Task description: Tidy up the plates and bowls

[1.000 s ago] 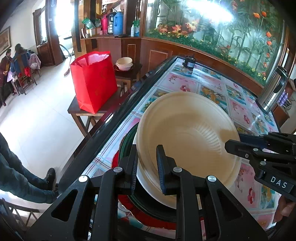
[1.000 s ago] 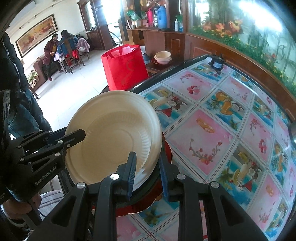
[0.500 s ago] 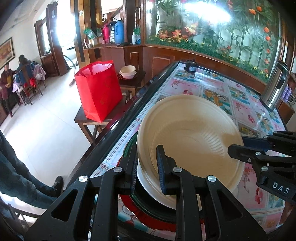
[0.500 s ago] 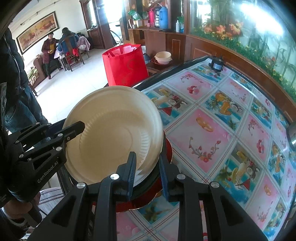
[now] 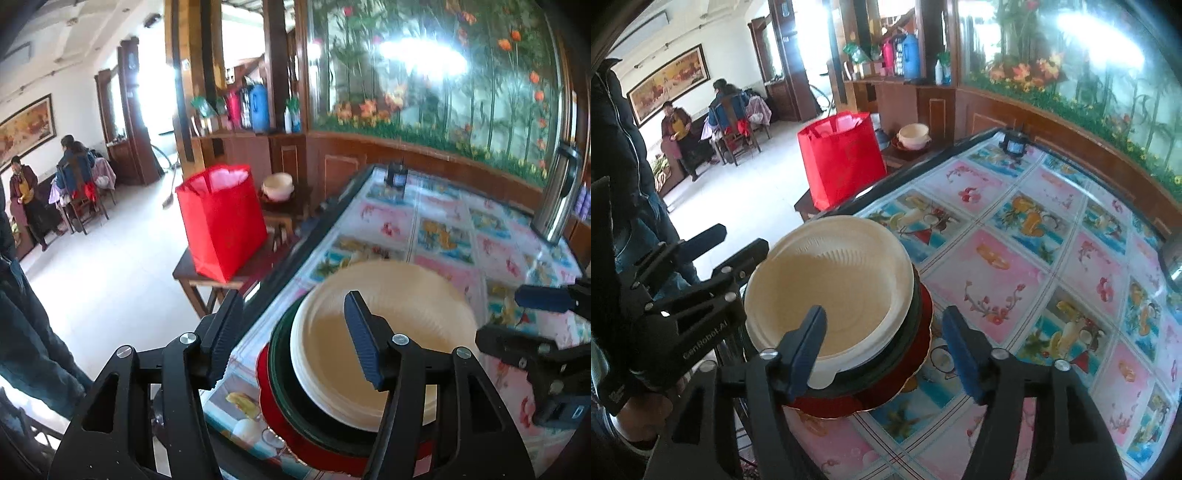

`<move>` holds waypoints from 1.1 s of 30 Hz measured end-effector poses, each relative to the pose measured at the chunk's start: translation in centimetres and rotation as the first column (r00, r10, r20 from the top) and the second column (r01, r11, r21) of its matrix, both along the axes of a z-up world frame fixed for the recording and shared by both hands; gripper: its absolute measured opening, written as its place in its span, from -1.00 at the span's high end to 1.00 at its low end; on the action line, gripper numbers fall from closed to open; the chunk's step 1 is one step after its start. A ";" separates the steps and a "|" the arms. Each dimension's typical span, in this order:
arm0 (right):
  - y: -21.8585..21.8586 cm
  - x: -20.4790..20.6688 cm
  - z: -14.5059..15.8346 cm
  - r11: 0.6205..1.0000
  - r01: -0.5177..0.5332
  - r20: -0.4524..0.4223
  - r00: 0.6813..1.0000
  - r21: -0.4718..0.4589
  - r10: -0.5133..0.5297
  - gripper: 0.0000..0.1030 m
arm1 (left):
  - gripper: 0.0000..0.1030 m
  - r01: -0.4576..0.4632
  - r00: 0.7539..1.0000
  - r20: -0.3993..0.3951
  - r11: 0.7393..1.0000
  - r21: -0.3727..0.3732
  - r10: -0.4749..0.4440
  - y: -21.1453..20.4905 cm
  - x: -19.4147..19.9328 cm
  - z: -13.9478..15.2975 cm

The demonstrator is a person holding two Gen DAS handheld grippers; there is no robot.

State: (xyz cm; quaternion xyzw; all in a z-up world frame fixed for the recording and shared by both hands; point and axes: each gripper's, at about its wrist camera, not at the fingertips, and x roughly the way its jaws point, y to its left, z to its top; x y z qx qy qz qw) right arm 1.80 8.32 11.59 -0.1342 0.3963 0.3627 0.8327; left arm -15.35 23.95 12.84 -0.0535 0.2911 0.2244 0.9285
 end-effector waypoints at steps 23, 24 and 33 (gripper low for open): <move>-7.8 -2.1 1.7 0.961 0.225 0.233 0.937 0.161 -0.258 -0.58 | -0.52 0.055 0.975 0.204 0.986 0.155 -0.086 -6.9 -2.0 2.8; -7.9 -2.1 1.7 0.960 0.228 0.231 0.937 0.162 -0.261 -0.58 | -0.52 0.051 0.975 0.207 0.987 0.153 -0.082 -6.9 -2.0 2.9; -8.1 -2.7 1.6 0.962 0.223 0.235 0.938 0.161 -0.256 -0.58 | -0.53 0.053 0.980 0.186 0.990 0.131 -0.077 -6.5 -1.8 2.8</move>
